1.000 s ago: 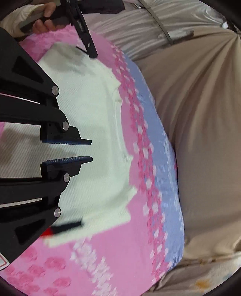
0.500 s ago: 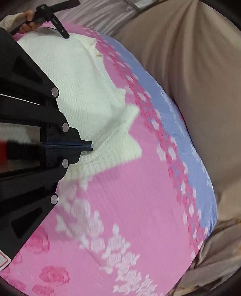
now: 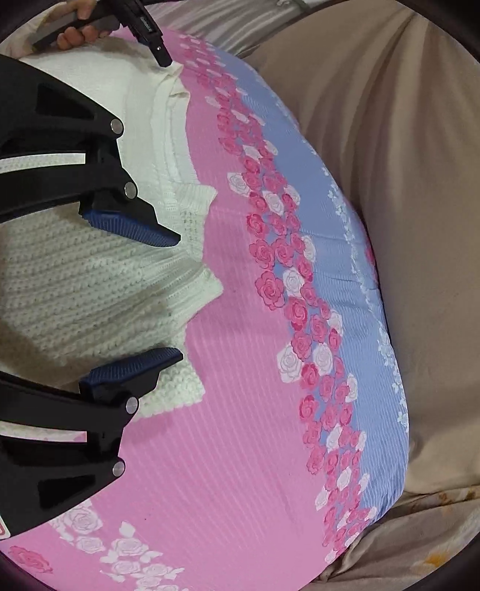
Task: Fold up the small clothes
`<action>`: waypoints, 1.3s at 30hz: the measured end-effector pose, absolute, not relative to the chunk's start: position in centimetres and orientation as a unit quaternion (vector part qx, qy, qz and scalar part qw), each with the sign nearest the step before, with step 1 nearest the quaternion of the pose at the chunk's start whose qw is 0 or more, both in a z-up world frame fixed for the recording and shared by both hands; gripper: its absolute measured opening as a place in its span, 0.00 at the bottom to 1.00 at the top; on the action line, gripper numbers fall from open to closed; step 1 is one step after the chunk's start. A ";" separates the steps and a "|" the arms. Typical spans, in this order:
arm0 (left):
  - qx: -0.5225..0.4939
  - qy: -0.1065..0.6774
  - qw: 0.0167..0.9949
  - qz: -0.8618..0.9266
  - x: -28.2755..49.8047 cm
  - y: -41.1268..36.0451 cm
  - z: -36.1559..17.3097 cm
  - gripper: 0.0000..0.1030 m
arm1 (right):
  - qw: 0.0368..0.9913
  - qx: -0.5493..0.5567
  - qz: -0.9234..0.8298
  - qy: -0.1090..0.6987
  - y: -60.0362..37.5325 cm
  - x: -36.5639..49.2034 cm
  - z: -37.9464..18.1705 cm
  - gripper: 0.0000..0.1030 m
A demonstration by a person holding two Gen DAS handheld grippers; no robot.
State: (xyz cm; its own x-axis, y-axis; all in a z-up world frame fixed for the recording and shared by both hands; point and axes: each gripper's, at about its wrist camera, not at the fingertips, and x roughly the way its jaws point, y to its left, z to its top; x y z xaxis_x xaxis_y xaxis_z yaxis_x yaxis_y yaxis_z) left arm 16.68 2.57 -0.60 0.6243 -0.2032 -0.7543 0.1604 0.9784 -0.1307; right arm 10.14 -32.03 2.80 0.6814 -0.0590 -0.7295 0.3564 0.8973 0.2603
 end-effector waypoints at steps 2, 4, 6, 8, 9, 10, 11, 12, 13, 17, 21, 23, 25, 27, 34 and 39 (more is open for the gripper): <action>-0.037 0.423 0.897 -0.124 16.7 2.6 -0.3 0.13 | 0.909 0.208 -0.104 0.347 -32.2 9.4 4.0 0.08; -0.050 0.420 0.897 -0.125 17.0 2.8 0.0 0.06 | 0.922 0.211 -0.106 0.308 -32.5 8.4 5.6 0.08; -0.031 0.409 0.906 -0.103 17.2 2.6 -0.4 0.05 | 0.923 0.213 -0.119 0.297 -33.1 8.1 5.7 0.08; -0.025 0.421 0.903 -0.086 17.9 2.7 -1.7 0.00 | 0.904 0.199 -0.148 0.347 -33.6 9.5 3.6 0.07; -0.031 0.421 0.902 -0.088 18.1 3.0 -2.3 0.00 | 0.885 0.201 -0.165 0.386 -34.1 10.3 1.5 0.07; -0.031 0.419 0.903 -0.089 18.1 3.0 -2.2 0.00 | 0.885 0.210 -0.164 0.382 -34.4 10.3 1.4 0.06; -0.029 0.418 0.903 -0.088 18.1 3.0 -2.2 0.00 | 0.886 0.199 -0.169 0.383 -34.2 10.4 1.9 0.06; -0.025 0.416 0.905 -0.086 18.2 2.8 -2.2 0.00 | 0.885 0.184 -0.177 0.389 -33.9 10.7 1.7 0.06; -0.019 0.414 0.906 -0.084 18.2 2.7 -2.3 0.00 | 0.885 0.173 -0.184 0.392 -33.5 10.9 1.5 0.06; -0.010 0.410 0.908 -0.081 18.1 2.5 -2.3 0.00 | 0.886 0.138 -0.198 0.397 -32.6 11.4 1.6 0.09; -0.069 0.409 0.901 -0.124 17.4 4.1 -1.5 0.14 | 0.887 0.169 -0.180 0.390 -33.2 10.8 1.6 0.11; -0.091 0.403 0.897 -0.155 16.6 4.4 -0.6 0.42 | 0.889 0.185 -0.171 0.382 -33.4 10.4 1.7 0.12; -0.095 0.401 0.894 -0.175 16.1 3.9 -0.2 0.63 | 0.891 0.198 -0.161 0.376 -33.5 10.1 1.7 0.15; -0.072 0.413 0.890 -0.178 16.2 2.9 -0.3 0.63 | 0.893 0.209 -0.145 0.370 -33.6 9.9 1.7 0.23; -0.039 0.440 0.878 -0.184 17.2 1.0 -1.6 0.08 | 0.899 0.199 -0.126 0.369 -32.8 10.2 2.1 0.22; -0.041 0.394 0.901 -0.176 16.5 1.8 1.5 0.07 | 0.926 0.188 -0.132 0.301 -32.0 8.3 5.1 0.08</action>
